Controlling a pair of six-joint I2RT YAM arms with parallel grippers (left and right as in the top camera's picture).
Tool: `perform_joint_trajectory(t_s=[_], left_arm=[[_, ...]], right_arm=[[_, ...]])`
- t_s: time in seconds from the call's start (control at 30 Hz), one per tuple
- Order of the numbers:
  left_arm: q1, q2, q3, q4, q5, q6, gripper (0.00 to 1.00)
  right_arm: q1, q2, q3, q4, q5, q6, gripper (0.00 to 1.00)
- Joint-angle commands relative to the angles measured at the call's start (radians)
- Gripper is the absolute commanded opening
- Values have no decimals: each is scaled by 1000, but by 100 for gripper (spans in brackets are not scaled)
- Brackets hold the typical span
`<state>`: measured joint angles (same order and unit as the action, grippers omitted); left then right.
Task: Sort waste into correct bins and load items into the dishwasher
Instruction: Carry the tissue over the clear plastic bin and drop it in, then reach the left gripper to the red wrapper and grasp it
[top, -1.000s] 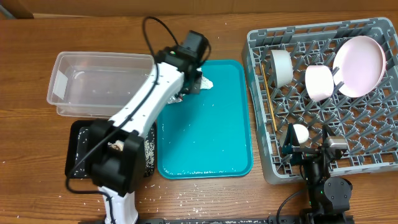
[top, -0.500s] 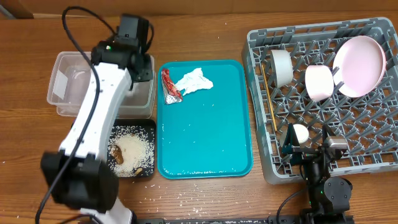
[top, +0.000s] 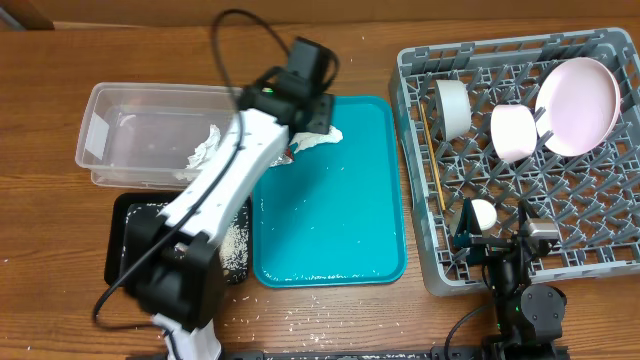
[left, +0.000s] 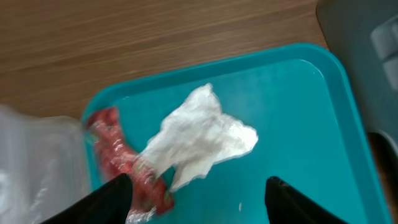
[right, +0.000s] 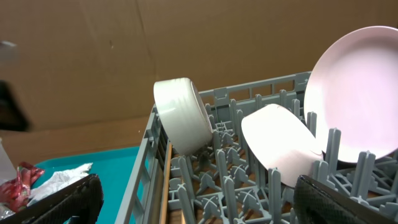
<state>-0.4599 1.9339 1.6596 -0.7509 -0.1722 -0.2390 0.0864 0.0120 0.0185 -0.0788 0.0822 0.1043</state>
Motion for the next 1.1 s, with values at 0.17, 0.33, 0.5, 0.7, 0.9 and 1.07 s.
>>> perform_joint_trajectory(t_s=[0.17,0.33,0.5,0.7,0.9,1.07], left_arm=[[-4,246,-4,114,-37,82,79],[-4,269,-4,101,64,83,46],[-5,269,-4,50,95,90,6],[-4,269,-4,31,92,90,44],[-5,275,-4,44,84,106,76],[-5,322,-4,50,89,112,49]], right_arm=[[-3,-9,-11,6,-2,0,100],[-3,-9,-11,6,-2,0,100],[-3,-9,-11,6,-2,0,100],[-3,-9,-11,6,-2,0,100],[-3,-9,-11,6,-2,0,100],[-3,-9,-11,6,-2,0,100]])
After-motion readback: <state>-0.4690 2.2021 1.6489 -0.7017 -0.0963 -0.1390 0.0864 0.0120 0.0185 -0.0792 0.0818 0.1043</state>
